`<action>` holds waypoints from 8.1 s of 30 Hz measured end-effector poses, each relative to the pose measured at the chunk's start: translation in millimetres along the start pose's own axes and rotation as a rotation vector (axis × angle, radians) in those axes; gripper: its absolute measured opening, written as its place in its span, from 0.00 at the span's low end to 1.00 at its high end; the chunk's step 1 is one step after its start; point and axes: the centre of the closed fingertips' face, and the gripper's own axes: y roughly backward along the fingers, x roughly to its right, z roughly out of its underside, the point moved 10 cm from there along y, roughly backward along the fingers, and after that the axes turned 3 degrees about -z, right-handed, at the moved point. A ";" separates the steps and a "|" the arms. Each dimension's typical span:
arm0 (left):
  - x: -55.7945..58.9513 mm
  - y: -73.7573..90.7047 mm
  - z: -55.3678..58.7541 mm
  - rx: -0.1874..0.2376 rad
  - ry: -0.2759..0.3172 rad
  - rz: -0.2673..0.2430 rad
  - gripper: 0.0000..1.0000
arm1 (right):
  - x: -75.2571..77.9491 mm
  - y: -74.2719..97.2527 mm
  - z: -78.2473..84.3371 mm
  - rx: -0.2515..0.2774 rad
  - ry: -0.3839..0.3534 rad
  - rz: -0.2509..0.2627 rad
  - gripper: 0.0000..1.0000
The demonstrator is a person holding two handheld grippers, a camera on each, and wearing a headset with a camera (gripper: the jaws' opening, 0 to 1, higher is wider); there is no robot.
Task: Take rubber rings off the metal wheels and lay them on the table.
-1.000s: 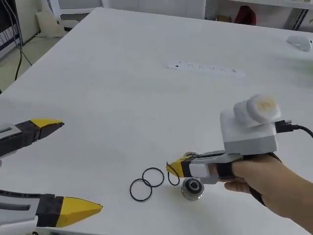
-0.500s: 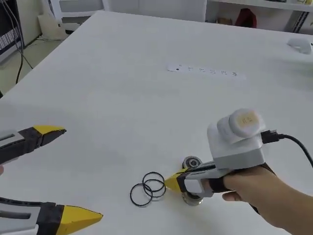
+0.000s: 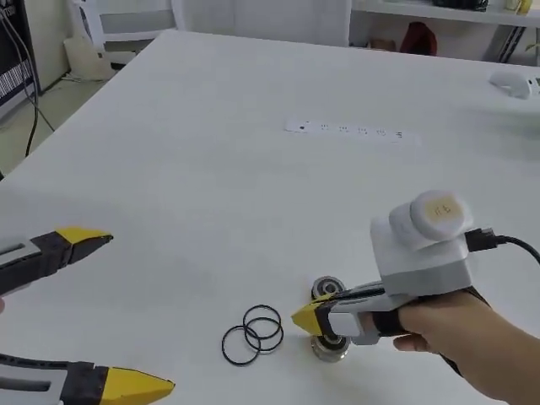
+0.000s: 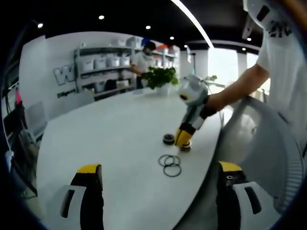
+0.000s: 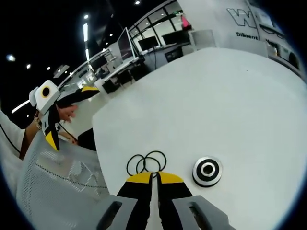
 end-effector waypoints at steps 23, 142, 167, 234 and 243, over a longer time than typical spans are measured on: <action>7.6 8.6 -9.2 -0.023 -0.038 -0.003 1.00 | -7.2 58.3 12.3 0.064 0.079 -0.027 0.21; 16.6 -209.7 -53.1 -0.071 -0.257 0.261 0.49 | 76.6 22.9 26.1 0.183 0.217 -0.037 0.34; 21.1 -231.3 -19.0 -0.214 -0.205 0.315 0.16 | 79.0 17.6 27.5 0.150 0.294 -0.059 0.20; 30.4 -225.5 -13.6 -0.192 -0.191 0.259 0.13 | 86.4 29.1 40.0 0.338 -0.341 -0.248 0.00; 30.7 -225.9 -14.2 -0.201 -0.188 0.254 0.13 | 83.3 27.1 37.3 0.327 -0.334 -0.255 0.00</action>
